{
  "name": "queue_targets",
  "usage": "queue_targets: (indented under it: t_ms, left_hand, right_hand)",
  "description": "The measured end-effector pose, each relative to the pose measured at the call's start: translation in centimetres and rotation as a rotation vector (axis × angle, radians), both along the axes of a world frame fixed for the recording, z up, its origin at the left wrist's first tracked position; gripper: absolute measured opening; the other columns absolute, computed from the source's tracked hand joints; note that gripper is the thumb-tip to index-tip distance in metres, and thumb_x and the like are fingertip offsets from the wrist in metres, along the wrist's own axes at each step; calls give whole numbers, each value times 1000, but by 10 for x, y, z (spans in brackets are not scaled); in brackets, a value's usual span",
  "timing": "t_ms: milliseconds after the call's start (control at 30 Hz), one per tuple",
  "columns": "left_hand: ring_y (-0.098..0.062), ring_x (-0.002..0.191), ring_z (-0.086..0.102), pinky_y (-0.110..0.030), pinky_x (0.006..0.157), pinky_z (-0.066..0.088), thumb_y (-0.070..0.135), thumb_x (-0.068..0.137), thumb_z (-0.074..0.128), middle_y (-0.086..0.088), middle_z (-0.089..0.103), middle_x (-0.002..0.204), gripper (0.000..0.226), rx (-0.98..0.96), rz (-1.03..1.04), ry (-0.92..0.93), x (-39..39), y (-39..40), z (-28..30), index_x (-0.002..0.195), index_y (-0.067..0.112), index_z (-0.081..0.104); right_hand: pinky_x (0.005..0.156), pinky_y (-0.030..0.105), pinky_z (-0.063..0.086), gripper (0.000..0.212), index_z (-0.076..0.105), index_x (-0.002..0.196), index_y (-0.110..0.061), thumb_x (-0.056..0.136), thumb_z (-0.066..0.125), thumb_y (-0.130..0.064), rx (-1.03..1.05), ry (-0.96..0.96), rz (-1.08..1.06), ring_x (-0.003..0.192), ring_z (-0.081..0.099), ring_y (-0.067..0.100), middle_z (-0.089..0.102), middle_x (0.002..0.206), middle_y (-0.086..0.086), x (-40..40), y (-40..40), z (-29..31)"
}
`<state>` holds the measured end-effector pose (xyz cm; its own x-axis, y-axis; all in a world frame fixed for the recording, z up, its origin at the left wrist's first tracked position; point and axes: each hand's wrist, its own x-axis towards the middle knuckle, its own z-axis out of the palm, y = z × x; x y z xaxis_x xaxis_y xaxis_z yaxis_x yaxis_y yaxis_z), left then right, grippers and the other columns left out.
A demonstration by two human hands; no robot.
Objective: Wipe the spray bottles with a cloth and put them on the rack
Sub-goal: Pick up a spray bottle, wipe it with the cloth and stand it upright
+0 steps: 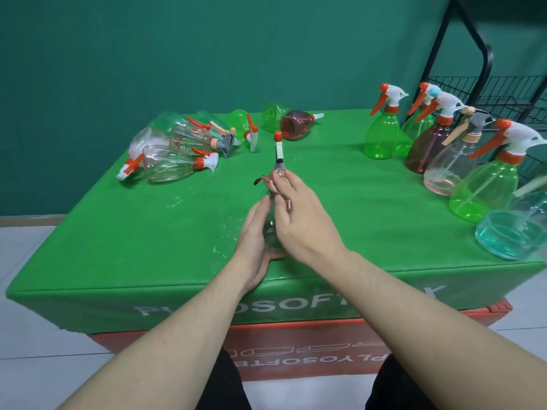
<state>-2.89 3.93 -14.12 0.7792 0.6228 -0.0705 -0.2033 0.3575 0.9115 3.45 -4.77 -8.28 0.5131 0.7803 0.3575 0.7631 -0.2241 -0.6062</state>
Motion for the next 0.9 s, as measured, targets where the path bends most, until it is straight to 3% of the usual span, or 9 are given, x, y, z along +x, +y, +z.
queue_targets:
  t_ms: [133,233,333,500,667,733,800,900]
  left_hand:
    - [-29,95,75,-43,65,61,61,81,60,-19,64,136,78,-75,-5,5,-2,1,-1,146,19,52]
    - [-29,94,76,-44,65,61,55,91,58,-20,63,136,66,-86,9,12,-2,1,-1,146,19,52]
    - [-23,90,74,-40,64,60,44,105,46,-14,67,130,45,-41,38,13,-2,-1,-1,144,24,53]
    - [-11,92,75,-27,62,57,41,109,43,1,69,131,41,-46,126,18,1,0,1,149,32,47]
    - [-14,88,75,-32,77,58,42,109,42,-2,76,113,37,-37,138,12,0,-4,8,144,29,50]
    - [-15,87,76,-35,80,56,44,108,45,-2,74,116,37,-37,150,-1,-1,-7,10,141,29,51]
    - [-15,86,76,-35,79,58,40,106,49,-3,73,120,36,-46,166,-25,-2,-7,11,140,28,51]
    - [-16,85,76,-32,73,60,35,103,55,0,77,109,41,-62,183,-44,-4,-7,9,142,25,49]
  right_hand:
    - [117,24,21,49,34,157,-24,109,30,-27,-41,217,-33,149,31,13,31,164,-4,15,13,14]
    - [118,29,24,50,32,158,-29,108,28,-31,-42,298,-55,147,35,14,33,163,-6,16,15,11]
    - [121,24,21,49,32,158,-28,109,30,-28,21,245,-33,146,32,8,31,163,-7,8,5,0]
    - [127,28,10,57,24,161,-24,105,31,-30,57,66,59,154,10,5,15,169,-3,-5,-11,-27]
    - [127,44,10,63,8,163,-30,102,25,-39,-16,20,59,156,-6,12,-8,170,-7,-17,-30,-44]
    - [127,46,8,64,1,162,-35,102,23,-42,-66,7,58,156,-12,11,-16,169,-10,-21,-36,-46]
    - [127,47,6,64,-6,159,-39,101,19,-46,-104,-19,66,155,-15,10,-23,167,-12,-26,-44,-48]
    - [127,50,3,66,-14,156,-43,95,11,-52,-151,-44,72,154,-20,9,-29,164,-14,-33,-52,-52]
